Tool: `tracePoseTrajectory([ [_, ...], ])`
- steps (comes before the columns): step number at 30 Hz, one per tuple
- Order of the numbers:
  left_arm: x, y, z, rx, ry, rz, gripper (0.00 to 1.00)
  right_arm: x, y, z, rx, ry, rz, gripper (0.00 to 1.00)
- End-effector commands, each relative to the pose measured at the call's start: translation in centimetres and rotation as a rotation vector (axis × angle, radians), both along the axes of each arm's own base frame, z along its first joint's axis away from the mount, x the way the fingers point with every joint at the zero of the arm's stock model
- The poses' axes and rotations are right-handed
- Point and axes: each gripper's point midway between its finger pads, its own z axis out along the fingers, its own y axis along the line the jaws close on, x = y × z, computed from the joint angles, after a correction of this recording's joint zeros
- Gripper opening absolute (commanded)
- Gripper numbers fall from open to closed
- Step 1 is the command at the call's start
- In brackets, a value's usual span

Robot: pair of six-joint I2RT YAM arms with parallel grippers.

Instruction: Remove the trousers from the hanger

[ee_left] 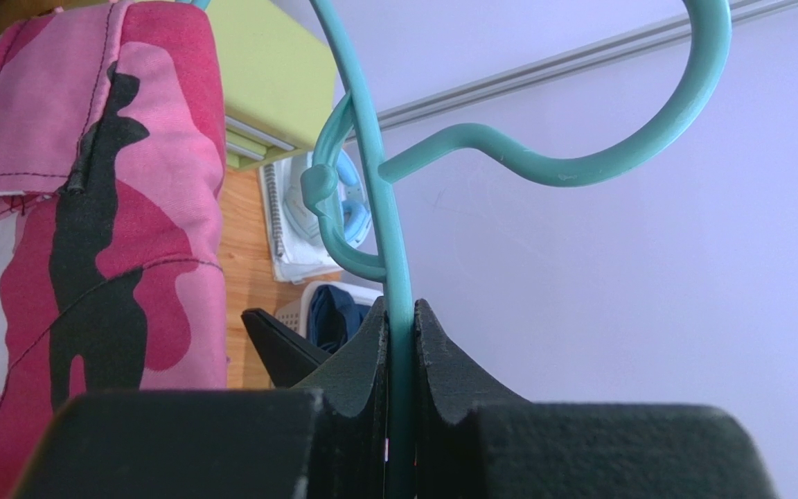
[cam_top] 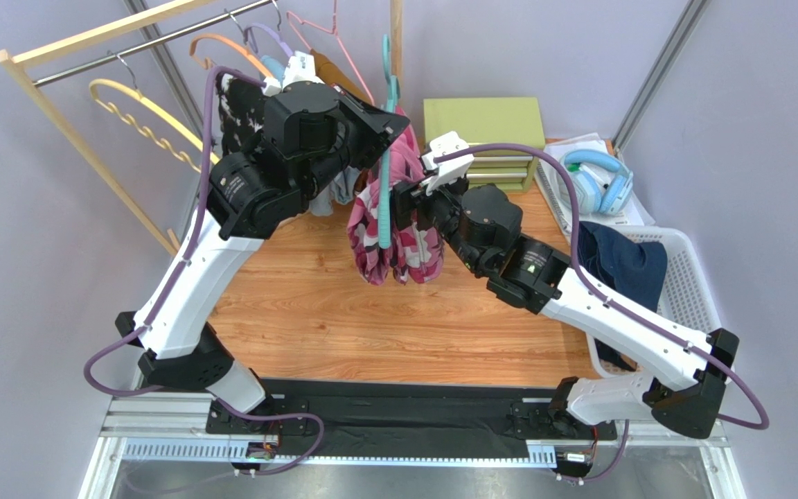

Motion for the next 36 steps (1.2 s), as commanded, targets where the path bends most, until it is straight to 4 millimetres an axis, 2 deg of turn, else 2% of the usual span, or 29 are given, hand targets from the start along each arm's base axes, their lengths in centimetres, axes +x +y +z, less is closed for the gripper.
tracePoseTrajectory([
  [1, -2.2, 1.8, 7.1, -0.200, -0.137, -0.013, 0.00, 2.3, -2.0, 3.6, 0.118, -0.100, -0.175, 0.66],
  [6, -2.2, 1.9, 7.0, -0.202, -0.135, -0.010, 0.00, 2.7, -2.7, 4.1, 0.135, -0.132, -0.218, 0.61],
  [10, -2.2, 1.5, 6.8, -0.206, -0.123, -0.023, 0.00, 3.1, -1.6, 4.4, 0.143, -0.157, -0.188, 0.63],
  [13, -2.2, 1.5, 6.8, -0.204, -0.123, -0.021, 0.00, 3.6, -1.2, 4.7, 0.139, -0.185, -0.203, 0.60],
  [15, -2.3, 1.8, 7.0, -0.203, -0.131, -0.017, 0.00, 3.8, -1.3, 5.4, 0.156, -0.216, -0.209, 0.50],
  [16, -2.3, 1.8, 6.9, -0.199, -0.131, -0.016, 0.00, 3.8, -1.3, 5.5, 0.162, -0.221, -0.211, 0.34],
  [19, -2.3, 1.9, 6.6, -0.194, -0.126, -0.013, 0.00, 3.5, -1.5, 6.6, 0.193, -0.234, -0.203, 0.12],
  [22, -2.3, 2.1, 6.3, -0.188, -0.120, -0.005, 0.00, 3.0, -2.0, 7.5, 0.207, -0.237, -0.193, 0.00],
  [29, -1.9, 2.0, 5.3, -0.169, -0.108, 0.008, 0.00, 1.0, -4.5, 10.9, 0.289, -0.248, -0.180, 0.00],
  [36, -1.5, 1.6, 4.2, -0.143, -0.092, 0.010, 0.00, 0.1, -6.2, 14.2, 0.371, -0.260, -0.197, 0.00],
])
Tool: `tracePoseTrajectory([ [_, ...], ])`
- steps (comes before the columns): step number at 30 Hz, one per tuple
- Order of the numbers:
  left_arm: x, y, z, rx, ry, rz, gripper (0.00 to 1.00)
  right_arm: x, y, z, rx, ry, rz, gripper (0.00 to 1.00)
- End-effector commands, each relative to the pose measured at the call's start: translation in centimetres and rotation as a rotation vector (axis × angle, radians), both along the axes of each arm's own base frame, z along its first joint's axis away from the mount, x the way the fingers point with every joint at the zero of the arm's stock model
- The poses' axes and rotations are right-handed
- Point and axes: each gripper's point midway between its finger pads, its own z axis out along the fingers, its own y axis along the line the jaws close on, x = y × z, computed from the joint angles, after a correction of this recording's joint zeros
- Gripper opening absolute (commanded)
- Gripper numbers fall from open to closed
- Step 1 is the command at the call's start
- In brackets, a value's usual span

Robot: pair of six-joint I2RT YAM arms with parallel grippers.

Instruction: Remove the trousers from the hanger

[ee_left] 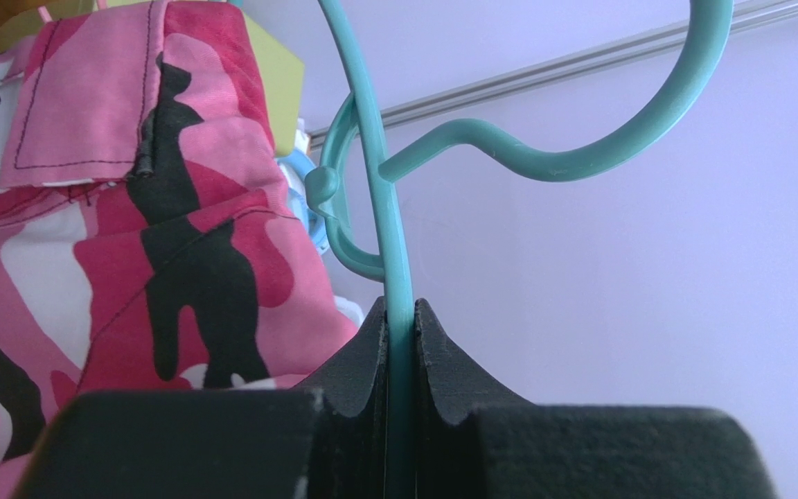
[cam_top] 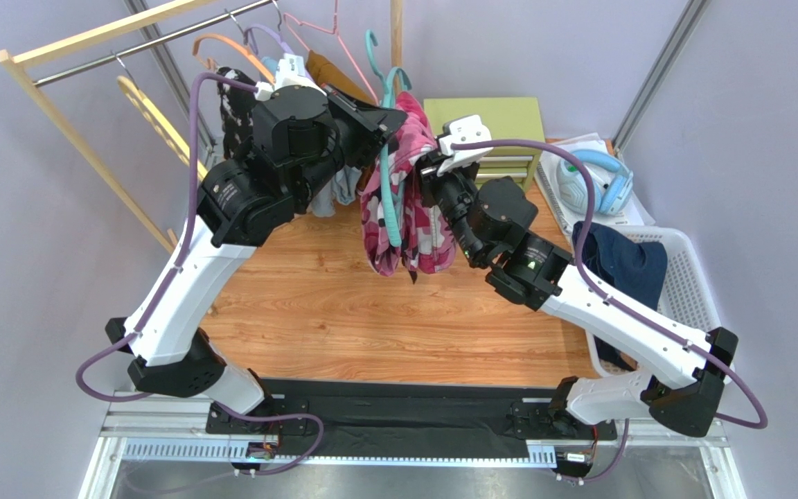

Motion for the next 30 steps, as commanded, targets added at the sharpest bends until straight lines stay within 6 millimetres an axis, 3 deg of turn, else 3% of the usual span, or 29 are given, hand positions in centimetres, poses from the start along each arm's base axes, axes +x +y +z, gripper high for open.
tracePoseTrajectory([
  [1, -1.2, 1.1, 2.9, -0.068, -0.068, -0.002, 0.00, -1.8, -4.6, 9.9, 0.281, -0.135, -0.043, 0.00],
  [17, -1.0, 0.8, -1.0, -0.006, 0.004, -0.006, 0.00, -3.4, -10.1, 16.8, 0.321, -0.257, -0.160, 0.00],
  [30, -1.2, 0.8, -3.0, 0.030, 0.033, -0.011, 0.00, -4.7, -14.3, 20.4, 0.317, -0.341, -0.252, 0.00],
])
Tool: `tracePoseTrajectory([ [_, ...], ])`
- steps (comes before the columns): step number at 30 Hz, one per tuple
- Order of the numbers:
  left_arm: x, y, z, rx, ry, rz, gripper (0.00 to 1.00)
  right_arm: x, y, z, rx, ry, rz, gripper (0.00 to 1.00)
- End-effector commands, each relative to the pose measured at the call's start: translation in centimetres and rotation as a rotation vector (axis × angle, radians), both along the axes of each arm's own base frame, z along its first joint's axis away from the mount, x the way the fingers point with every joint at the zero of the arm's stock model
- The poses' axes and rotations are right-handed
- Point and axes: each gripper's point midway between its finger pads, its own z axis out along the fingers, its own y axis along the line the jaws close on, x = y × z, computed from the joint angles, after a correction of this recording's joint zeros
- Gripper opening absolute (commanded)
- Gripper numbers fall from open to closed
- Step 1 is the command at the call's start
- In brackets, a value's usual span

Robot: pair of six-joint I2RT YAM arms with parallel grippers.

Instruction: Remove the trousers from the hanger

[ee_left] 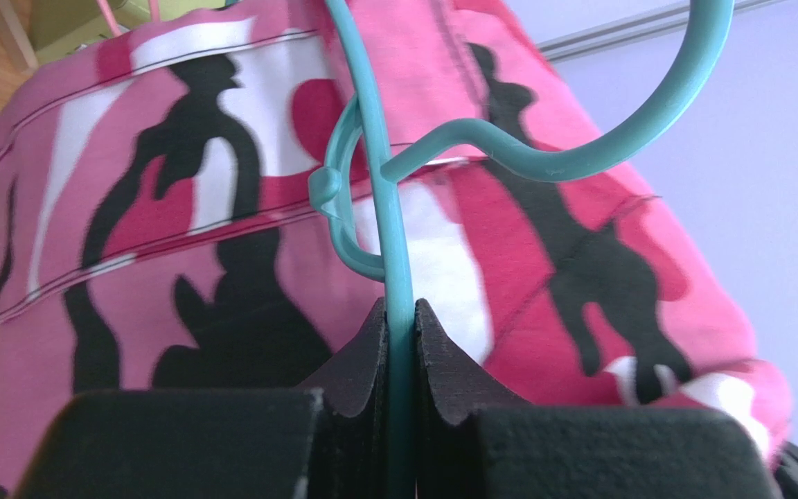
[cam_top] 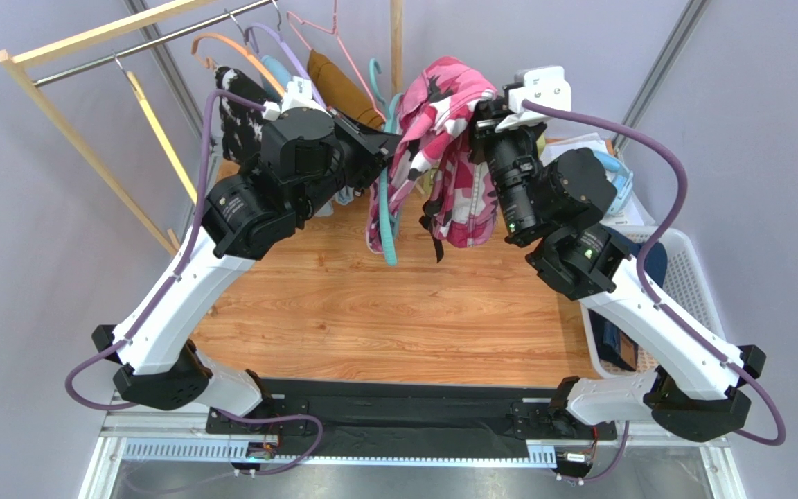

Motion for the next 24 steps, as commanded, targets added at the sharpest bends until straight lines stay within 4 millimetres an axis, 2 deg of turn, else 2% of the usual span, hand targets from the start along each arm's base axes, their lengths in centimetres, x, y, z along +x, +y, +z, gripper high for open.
tracePoseTrajectory([
  [1, -0.4, 0.7, 0.2, -0.002, -0.010, 0.008, 0.00, -4.1, -7.6, 10.0, 0.251, -0.220, -0.076, 0.00],
  [7, -0.9, 0.5, -1.5, 0.038, 0.011, -0.024, 0.00, -4.1, -10.1, 10.6, 0.225, -0.224, -0.158, 0.00],
  [10, -1.4, 0.8, -2.3, 0.055, 0.024, -0.037, 0.00, -4.2, -12.0, 10.2, 0.205, -0.217, -0.220, 0.00],
  [12, -1.7, 0.8, -2.6, 0.060, 0.030, -0.048, 0.00, -3.8, -13.0, 9.0, 0.179, -0.197, -0.274, 0.00],
  [13, -1.7, 0.8, -2.7, 0.065, 0.030, -0.053, 0.00, -4.2, -14.1, 8.9, 0.180, -0.197, -0.297, 0.00],
  [15, -2.1, 0.5, -2.6, 0.058, 0.029, -0.081, 0.00, -3.8, -15.5, 7.5, 0.150, -0.171, -0.363, 0.00],
  [20, -3.6, -1.1, -1.8, 0.070, -0.024, -0.217, 0.00, -5.2, -20.9, 5.3, 0.148, -0.139, -0.518, 0.00],
  [24, -4.4, -2.0, 0.7, 0.070, -0.160, -0.306, 0.00, -6.2, -24.1, 2.8, 0.081, -0.099, -0.650, 0.00],
])
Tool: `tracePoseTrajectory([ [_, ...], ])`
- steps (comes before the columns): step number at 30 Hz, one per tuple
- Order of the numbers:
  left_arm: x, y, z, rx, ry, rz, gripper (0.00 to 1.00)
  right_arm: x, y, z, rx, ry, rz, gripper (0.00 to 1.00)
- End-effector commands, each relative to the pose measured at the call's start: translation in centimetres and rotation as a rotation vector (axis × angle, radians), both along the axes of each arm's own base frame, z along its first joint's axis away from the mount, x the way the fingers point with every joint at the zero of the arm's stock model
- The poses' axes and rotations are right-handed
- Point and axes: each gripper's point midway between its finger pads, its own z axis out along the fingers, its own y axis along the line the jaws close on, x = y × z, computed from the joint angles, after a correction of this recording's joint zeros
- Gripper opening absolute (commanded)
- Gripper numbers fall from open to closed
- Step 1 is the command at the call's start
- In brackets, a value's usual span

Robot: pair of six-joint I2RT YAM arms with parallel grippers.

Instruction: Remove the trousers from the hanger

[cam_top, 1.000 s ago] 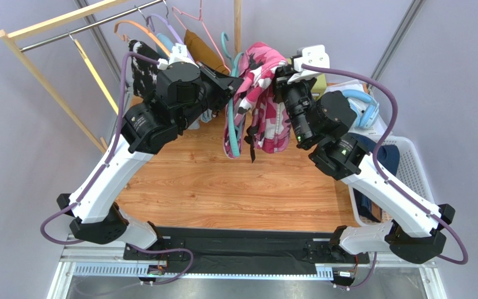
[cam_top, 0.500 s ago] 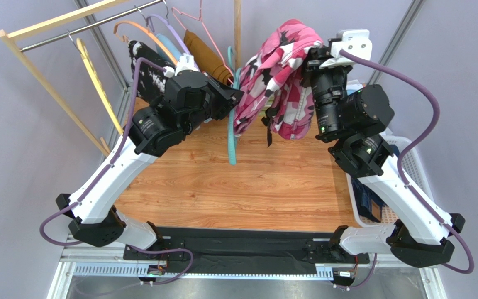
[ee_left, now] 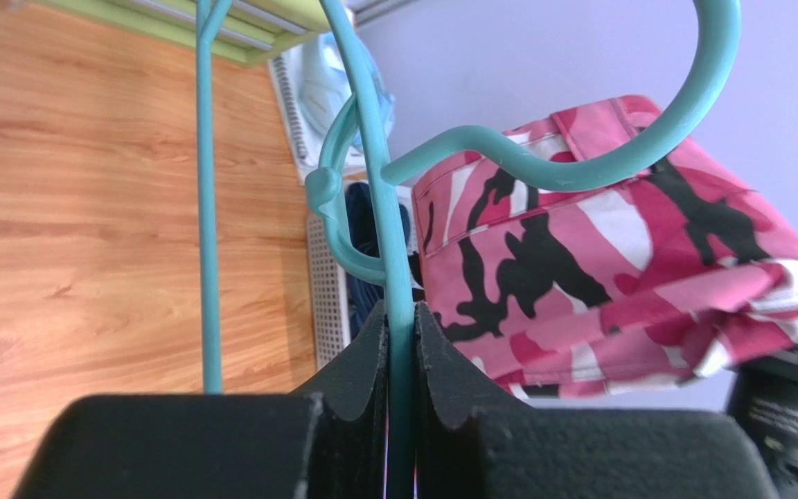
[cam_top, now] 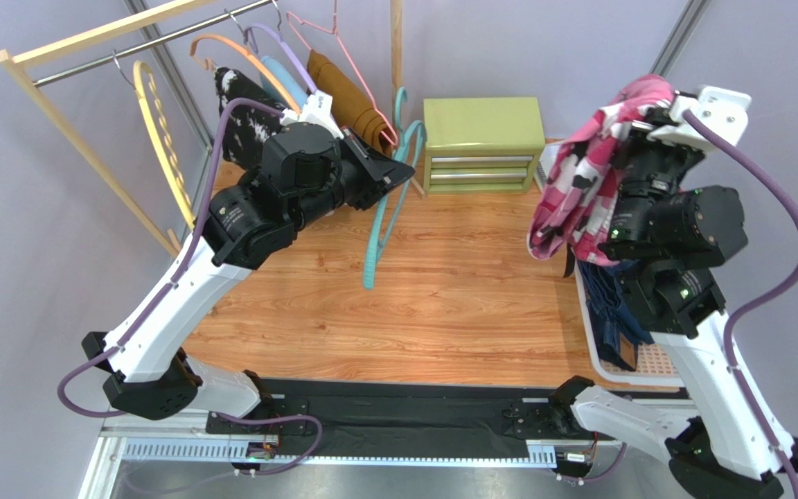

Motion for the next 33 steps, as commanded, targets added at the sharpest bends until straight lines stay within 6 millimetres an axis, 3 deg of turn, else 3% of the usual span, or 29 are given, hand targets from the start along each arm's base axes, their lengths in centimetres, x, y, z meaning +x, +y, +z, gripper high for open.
tracePoseTrajectory([
  [1, -2.1, -0.9, 6.3, -0.065, -0.244, -0.166, 0.00, -3.2, -4.5, 0.8, 0.025, -0.069, -0.127, 0.00],
  [3, -1.9, -1.2, 7.3, -0.015, -0.316, -0.196, 0.00, -4.0, -6.2, -0.4, 0.012, -0.040, -0.202, 0.00],
  [4, -2.6, -0.6, 9.1, -0.022, -0.352, -0.206, 0.00, -4.3, -6.8, -0.9, 0.009, -0.028, -0.226, 0.00],
  [7, -3.7, -0.9, 10.4, -0.008, -0.421, -0.282, 0.00, -5.7, -9.0, -2.3, 0.012, 0.012, -0.314, 0.00],
  [17, -6.9, -0.3, 12.8, -0.012, -0.606, -0.421, 0.00, -11.7, -14.0, -5.8, -0.028, 0.144, -0.564, 0.00],
  [20, -7.8, 0.1, 12.9, 0.021, -0.664, -0.457, 0.00, -15.0, -15.6, -6.0, 0.010, 0.137, -0.617, 0.00],
  [23, -8.5, 0.5, 12.4, 0.053, -0.697, -0.488, 0.00, -16.7, -16.4, -6.7, 0.006, 0.171, -0.643, 0.00],
  [26, -8.8, 0.8, 12.1, 0.082, -0.731, -0.500, 0.00, -16.8, -16.5, -8.1, 0.000, 0.219, -0.653, 0.00],
  [29, -9.1, 1.7, 12.7, 0.105, -0.783, -0.485, 0.00, -15.1, -15.7, -11.2, 0.002, 0.270, -0.629, 0.00],
  [30, -9.1, 1.9, 13.0, 0.110, -0.796, -0.475, 0.00, -13.5, -15.0, -13.1, -0.012, 0.304, -0.623, 0.00],
  [33, -9.3, 2.7, 13.4, 0.128, -0.824, -0.455, 0.00, -10.2, -13.5, -16.0, -0.019, 0.347, -0.591, 0.00],
])
